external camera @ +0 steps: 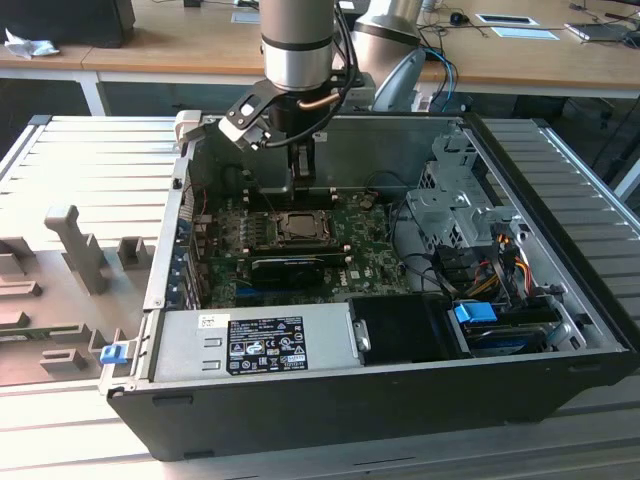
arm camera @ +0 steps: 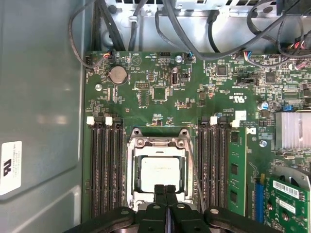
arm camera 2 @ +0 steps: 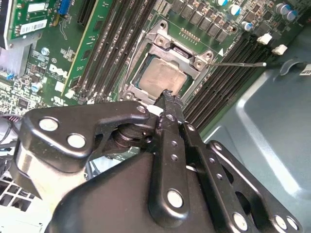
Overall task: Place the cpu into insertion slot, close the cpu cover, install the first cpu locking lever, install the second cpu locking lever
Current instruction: 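Install the first cpu locking lever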
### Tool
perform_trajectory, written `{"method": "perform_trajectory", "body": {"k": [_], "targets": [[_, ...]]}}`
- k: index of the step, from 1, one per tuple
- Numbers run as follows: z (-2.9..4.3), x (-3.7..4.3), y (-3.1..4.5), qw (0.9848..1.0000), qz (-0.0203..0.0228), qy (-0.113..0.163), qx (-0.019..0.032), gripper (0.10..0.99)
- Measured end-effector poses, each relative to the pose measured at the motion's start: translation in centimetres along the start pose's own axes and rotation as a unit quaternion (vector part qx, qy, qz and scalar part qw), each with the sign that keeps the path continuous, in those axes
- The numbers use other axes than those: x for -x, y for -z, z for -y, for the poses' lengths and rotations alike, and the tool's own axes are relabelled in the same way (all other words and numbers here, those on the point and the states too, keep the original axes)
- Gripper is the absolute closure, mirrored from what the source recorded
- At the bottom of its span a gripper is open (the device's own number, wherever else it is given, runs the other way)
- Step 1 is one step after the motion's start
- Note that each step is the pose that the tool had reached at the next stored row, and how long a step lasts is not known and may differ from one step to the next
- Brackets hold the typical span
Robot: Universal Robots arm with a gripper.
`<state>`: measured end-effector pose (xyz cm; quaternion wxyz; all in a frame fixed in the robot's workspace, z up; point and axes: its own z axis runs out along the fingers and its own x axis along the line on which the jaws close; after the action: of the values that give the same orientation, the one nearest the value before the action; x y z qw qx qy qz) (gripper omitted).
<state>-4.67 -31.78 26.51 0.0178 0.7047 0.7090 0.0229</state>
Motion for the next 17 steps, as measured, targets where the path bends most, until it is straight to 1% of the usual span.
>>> {"method": "perform_trajectory", "body": {"k": [6, 9, 14, 17], "targets": [[0.0, 0.02, 0.02, 1.0, -0.0001, 0.001, 0.0, 0.98], [0.0, 0.03, 0.02, 0.9998, -0.0011, 0.018, -0.0001, 0.98], [0.0, 0.03, 0.02, 0.9988, -0.0029, 0.05, -0.0003, 0.98], [0.0, 0.03, 0.02, 0.9982, -0.0035, 0.059, -0.0004, 0.98]]}}
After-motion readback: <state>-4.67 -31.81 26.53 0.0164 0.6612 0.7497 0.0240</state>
